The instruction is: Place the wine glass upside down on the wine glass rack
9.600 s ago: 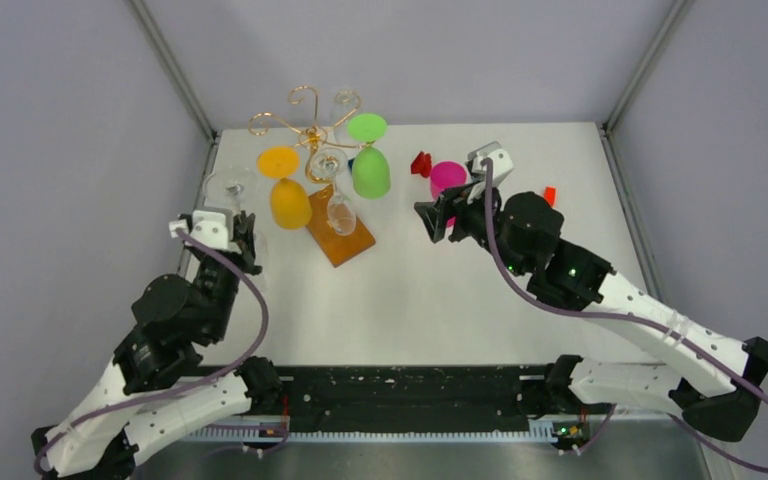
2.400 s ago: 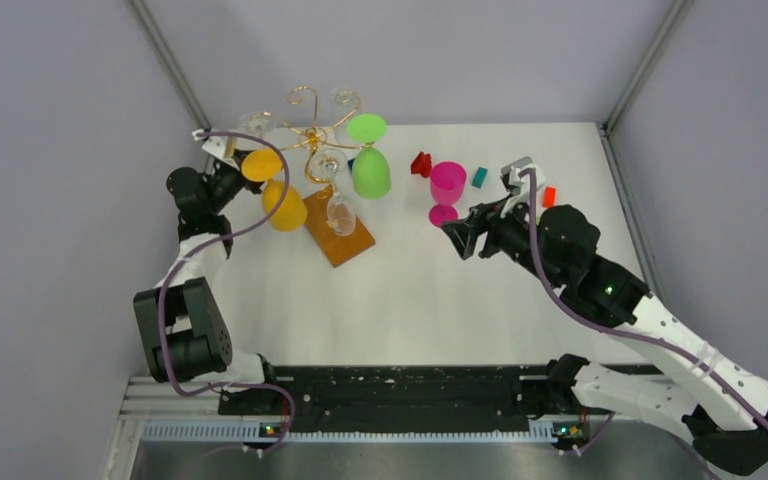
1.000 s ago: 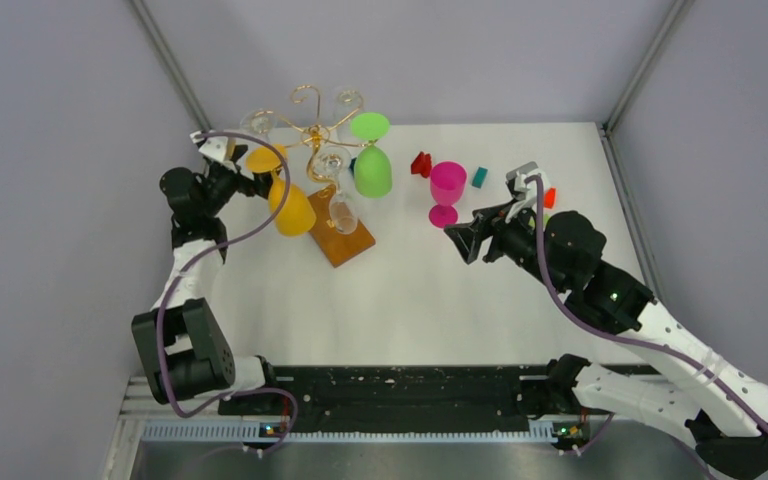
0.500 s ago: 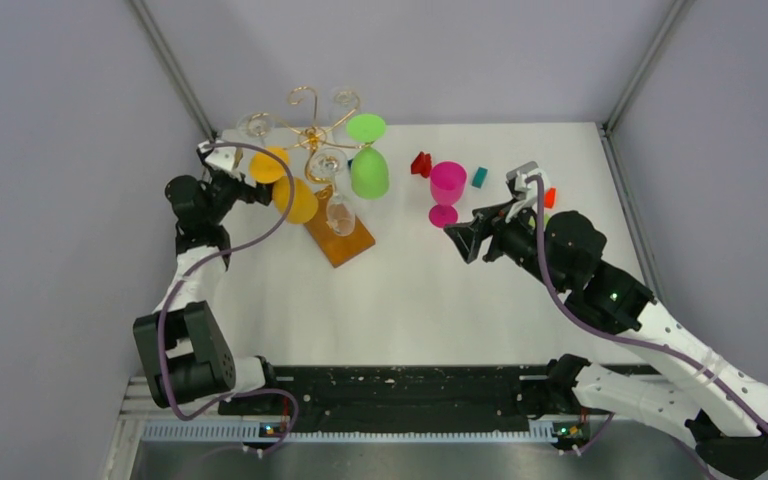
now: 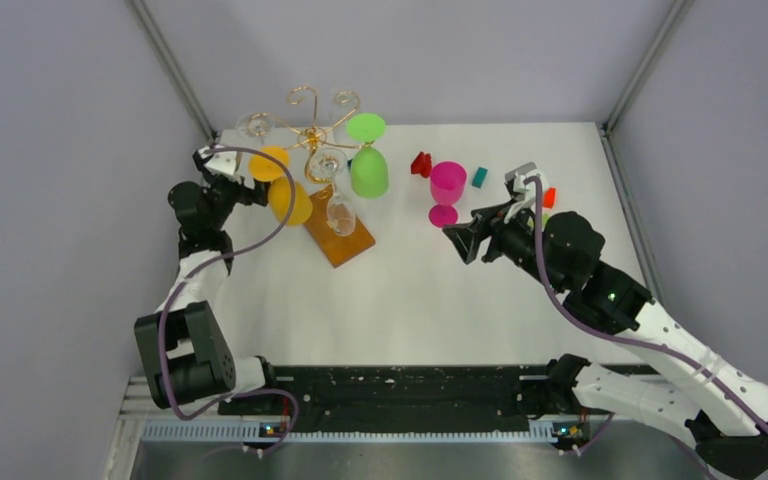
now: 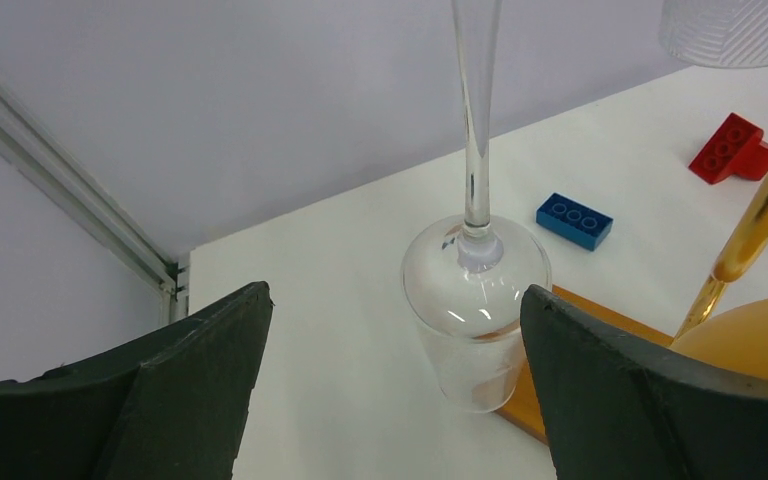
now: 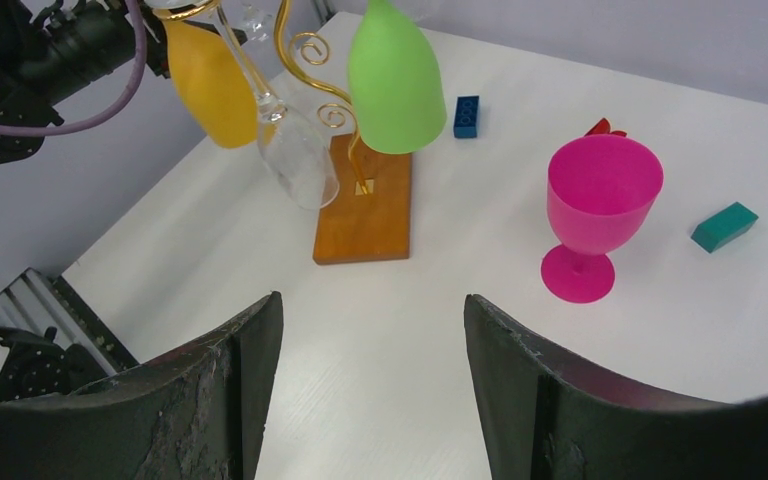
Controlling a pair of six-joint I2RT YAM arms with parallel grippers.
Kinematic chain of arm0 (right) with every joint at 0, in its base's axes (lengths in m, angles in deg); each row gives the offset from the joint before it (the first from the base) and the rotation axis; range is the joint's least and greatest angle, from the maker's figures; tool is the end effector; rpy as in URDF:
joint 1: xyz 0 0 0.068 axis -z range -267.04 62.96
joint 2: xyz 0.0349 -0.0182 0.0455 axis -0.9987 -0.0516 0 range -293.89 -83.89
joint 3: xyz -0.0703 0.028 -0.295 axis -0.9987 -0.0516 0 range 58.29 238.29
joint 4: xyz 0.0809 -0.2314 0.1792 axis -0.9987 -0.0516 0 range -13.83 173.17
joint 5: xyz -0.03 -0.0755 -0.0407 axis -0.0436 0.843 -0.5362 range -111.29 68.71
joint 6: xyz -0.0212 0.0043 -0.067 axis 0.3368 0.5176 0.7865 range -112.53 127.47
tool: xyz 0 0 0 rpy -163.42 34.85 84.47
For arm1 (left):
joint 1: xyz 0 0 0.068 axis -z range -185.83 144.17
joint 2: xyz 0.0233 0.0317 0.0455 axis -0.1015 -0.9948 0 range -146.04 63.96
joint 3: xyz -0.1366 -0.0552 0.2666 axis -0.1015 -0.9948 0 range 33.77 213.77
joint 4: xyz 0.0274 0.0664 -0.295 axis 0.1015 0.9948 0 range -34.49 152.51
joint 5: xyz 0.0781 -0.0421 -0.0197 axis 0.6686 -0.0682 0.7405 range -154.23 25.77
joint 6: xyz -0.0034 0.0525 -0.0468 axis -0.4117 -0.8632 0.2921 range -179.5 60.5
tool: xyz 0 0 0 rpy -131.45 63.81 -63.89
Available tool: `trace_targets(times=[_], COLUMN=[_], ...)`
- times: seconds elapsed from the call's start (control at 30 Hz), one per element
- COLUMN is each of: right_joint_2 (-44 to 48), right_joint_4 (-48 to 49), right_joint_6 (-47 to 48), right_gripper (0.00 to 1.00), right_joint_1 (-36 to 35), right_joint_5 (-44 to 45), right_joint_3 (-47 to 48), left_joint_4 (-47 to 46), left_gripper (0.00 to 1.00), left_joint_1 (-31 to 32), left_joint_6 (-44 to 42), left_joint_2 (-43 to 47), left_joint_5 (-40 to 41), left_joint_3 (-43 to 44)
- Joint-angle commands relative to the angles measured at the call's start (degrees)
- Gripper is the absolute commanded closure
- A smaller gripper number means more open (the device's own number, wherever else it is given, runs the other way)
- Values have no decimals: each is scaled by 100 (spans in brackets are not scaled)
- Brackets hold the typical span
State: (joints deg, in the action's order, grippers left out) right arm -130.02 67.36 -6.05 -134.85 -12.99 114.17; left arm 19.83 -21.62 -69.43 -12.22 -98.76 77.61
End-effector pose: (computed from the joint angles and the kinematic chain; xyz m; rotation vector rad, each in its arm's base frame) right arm 0.1537 0.1574 0.4217 -0.3994 1.6751 0.6809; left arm 0.3428 0.0631 0.3045 0.4020 1.4696 -0.0969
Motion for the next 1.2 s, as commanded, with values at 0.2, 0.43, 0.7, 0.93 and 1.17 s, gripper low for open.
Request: trace_targets(times=[0.2, 0.43, 0.7, 0.93, 1.17], right_joint_2=[97, 169, 205, 229, 316], right_joint_4=[273, 281, 290, 344, 335], right_joint_6=[34, 14, 2, 7, 3], right_gripper=[34, 34, 34, 34, 34], right_joint_1=[54, 60, 61, 54, 53], right_joint_5=[-125, -143, -133, -106, 77], right_joint_3=[-36, -79, -101, -111, -145], left_joint_4=[44, 404, 887, 736, 1104], left_gripper=[1, 1, 1, 1, 1], left_joint_1=[4, 1, -1, -8, -3], left_joint_6=[-282, -364, -352, -48, 40], left_joint_2=[691, 985, 1397, 1769, 2360], left_joint_5=[245, 263, 764, 730, 962], left_joint_3=[-197, -242, -328, -599, -723])
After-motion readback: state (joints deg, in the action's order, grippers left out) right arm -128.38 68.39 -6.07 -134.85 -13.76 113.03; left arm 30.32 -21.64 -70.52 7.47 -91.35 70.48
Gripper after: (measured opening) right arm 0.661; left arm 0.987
